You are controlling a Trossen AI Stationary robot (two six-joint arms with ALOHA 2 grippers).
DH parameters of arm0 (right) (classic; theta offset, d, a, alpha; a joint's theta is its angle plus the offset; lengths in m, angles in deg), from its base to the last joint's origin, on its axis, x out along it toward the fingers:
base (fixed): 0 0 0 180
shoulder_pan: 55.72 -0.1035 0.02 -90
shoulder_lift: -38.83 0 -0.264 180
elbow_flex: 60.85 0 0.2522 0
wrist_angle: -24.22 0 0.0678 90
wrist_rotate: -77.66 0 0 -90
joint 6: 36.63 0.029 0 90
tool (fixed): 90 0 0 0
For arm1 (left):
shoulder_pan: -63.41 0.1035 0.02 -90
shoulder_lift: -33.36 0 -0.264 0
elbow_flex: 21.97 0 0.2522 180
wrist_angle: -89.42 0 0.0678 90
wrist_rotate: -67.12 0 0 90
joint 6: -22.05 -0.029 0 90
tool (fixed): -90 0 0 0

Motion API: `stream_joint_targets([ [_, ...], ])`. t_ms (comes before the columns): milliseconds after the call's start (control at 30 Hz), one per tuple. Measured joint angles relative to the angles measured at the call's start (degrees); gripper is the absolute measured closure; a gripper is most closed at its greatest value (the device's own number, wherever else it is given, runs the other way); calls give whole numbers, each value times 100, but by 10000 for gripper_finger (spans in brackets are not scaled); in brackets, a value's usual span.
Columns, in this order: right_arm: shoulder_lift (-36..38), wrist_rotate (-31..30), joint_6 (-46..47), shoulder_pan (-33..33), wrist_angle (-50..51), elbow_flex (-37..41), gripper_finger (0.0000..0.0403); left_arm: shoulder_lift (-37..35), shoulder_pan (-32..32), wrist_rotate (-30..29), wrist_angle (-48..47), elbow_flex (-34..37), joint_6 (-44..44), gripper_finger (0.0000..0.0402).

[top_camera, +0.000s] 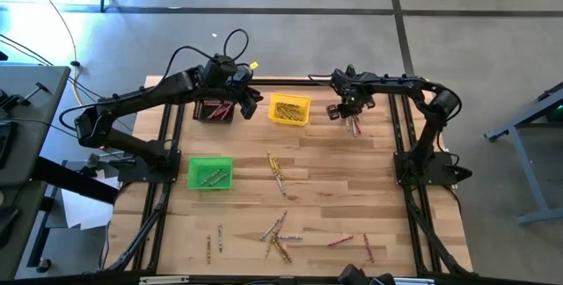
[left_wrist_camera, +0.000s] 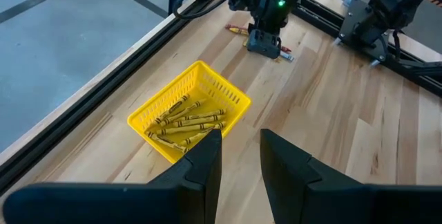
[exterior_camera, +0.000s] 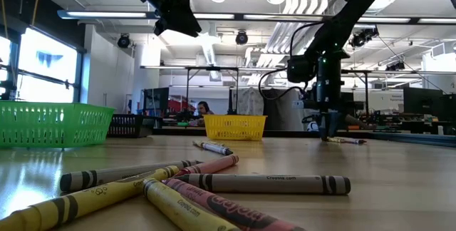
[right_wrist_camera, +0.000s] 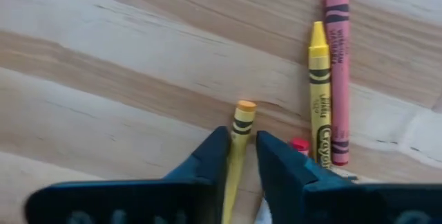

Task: Sort crayons
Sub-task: Put the yellow crayon into the yellow bin

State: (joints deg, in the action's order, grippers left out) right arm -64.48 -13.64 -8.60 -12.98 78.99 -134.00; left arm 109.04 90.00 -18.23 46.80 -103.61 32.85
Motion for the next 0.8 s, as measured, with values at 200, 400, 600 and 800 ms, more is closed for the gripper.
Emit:
stream_joint_targets([
  [200, -4, 182, -153, 6, -51, 11, 394, 0, 0, 2, -15, 1, 3, 316],
  [400, 91, 447, -294, 19, -56, 28, 392, -6, 0, 6, -368, 2, 0, 316],
  [600, 591, 996, -304, 0, -194, 41, 397, -84, 0, 10, -1114, 2, -258, 316],
  [800, 1237, 1464, -170, -237, -1033, 43, 399, -92, 0, -17, -1985, 4, -503, 316],
])
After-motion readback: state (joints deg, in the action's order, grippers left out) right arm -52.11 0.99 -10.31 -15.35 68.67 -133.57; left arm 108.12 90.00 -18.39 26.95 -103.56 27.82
